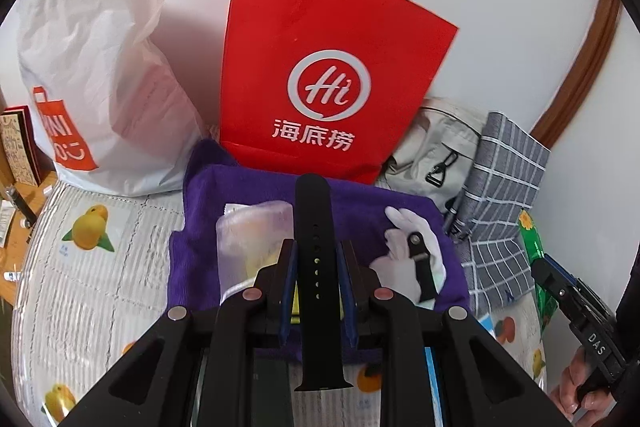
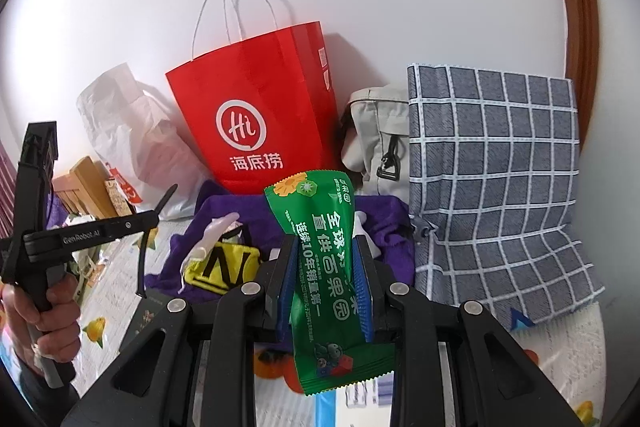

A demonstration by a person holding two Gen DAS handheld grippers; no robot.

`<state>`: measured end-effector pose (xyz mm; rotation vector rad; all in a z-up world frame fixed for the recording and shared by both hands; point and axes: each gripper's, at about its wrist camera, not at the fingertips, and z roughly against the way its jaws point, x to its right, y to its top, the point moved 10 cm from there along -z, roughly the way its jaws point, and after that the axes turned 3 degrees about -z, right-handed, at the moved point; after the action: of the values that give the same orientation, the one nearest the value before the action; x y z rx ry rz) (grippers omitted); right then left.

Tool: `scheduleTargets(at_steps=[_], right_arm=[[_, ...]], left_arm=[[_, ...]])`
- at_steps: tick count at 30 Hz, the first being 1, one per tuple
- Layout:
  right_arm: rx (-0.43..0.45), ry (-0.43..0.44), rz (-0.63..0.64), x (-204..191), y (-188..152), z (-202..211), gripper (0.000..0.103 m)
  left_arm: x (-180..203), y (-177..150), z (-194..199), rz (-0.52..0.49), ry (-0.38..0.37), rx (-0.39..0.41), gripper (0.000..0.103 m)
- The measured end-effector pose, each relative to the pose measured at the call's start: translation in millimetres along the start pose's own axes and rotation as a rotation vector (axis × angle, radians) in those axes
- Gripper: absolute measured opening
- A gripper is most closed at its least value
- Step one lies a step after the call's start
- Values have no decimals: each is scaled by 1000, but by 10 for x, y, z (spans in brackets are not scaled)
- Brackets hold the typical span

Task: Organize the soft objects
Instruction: 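Carry the black band with the left gripper while the right gripper carries the packet over the towel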

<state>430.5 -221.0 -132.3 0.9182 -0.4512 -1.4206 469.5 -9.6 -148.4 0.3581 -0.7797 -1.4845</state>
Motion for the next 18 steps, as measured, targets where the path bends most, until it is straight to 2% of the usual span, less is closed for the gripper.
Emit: scheduleTargets(at_steps=[5, 13, 18], right_arm=[[-30, 41, -21, -33, 80, -249, 27], [-74, 36, -34, 2, 48, -663, 27], [-113, 35, -40, 54, -13, -846, 27]], left_arm=[[-133, 75, -215, 39, -7, -12, 19], [-268, 195, -480, 69, -15, -32, 19], [-341, 161, -595, 74, -2, -57, 19]])
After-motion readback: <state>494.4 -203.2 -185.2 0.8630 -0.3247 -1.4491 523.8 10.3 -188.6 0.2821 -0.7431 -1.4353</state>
